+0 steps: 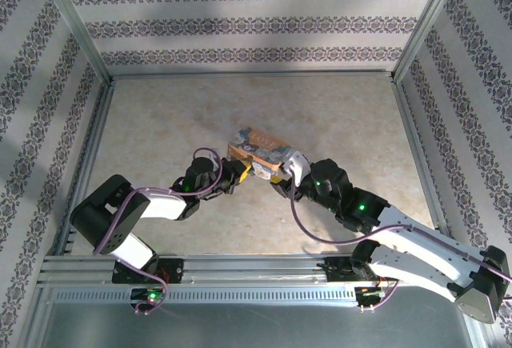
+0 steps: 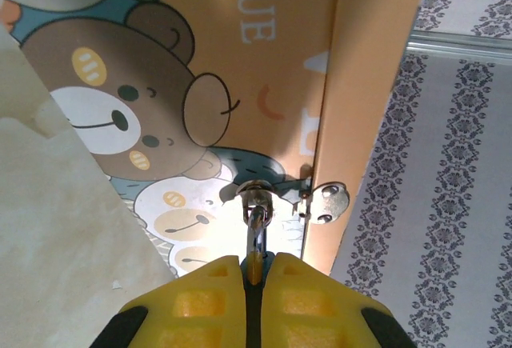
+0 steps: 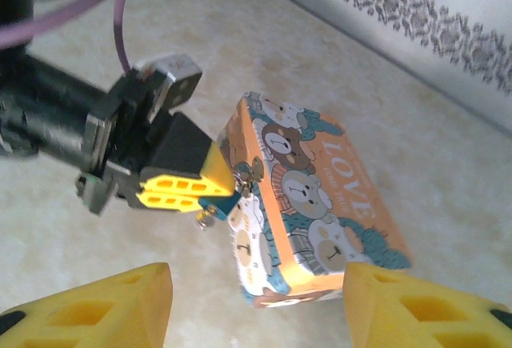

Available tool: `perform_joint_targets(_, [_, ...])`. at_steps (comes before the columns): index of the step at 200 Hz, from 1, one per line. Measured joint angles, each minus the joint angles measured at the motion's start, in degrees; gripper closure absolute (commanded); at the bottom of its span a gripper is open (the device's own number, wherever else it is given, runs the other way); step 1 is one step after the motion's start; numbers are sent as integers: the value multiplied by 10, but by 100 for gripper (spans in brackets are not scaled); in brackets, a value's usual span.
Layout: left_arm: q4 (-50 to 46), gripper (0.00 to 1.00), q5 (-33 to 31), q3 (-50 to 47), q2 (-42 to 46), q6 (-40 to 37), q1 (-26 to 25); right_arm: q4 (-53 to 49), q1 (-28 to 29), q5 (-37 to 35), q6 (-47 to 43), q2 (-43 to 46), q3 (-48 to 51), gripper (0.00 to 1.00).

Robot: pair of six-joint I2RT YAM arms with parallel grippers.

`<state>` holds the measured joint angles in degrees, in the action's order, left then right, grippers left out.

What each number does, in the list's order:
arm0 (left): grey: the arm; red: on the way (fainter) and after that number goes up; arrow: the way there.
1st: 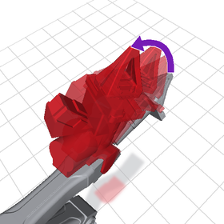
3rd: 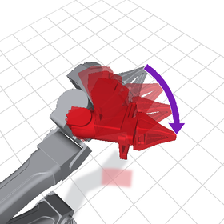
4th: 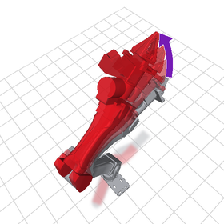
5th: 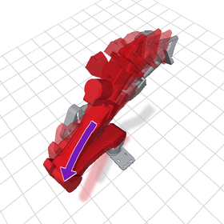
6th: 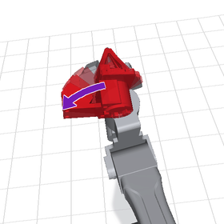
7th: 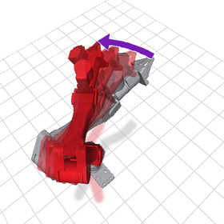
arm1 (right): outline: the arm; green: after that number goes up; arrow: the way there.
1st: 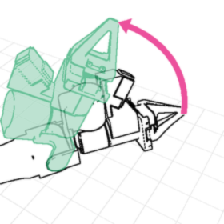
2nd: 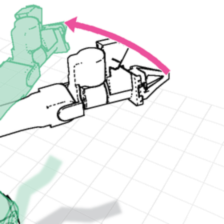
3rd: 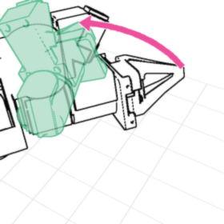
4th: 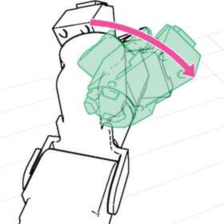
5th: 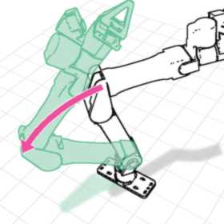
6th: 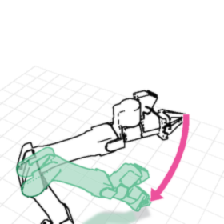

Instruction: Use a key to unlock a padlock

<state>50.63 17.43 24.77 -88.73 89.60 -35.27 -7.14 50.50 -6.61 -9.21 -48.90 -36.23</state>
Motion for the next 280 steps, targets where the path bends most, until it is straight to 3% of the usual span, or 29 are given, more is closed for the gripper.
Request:
perform_joint_targets(56, [-33,100,-13,0,20,-5,0,-15,57,-47,-216,-46,-1,21])
perform_joint_targets(89, [-53,100,-15,3,28,-6,0,-10,63,-56,-283,-73,0,13])
perform_joint_targets(112, [-67,100,-15,12,35,-7,0,-2,63,-59,-306,-90,0,2])
perform_joint_targets(192, [-105,100,-17,24,64,-9,0,59,63,-49,-322,-155,0,2])
perform_joint_targets(258, [-143,100,-17,38,80,-8,-4,67,34,15,-330,-214,-29,30])
perform_joint_targets(280, [-144,100,-17,38,80,-8,-4,70,27,27,-331,-226,-38,33])
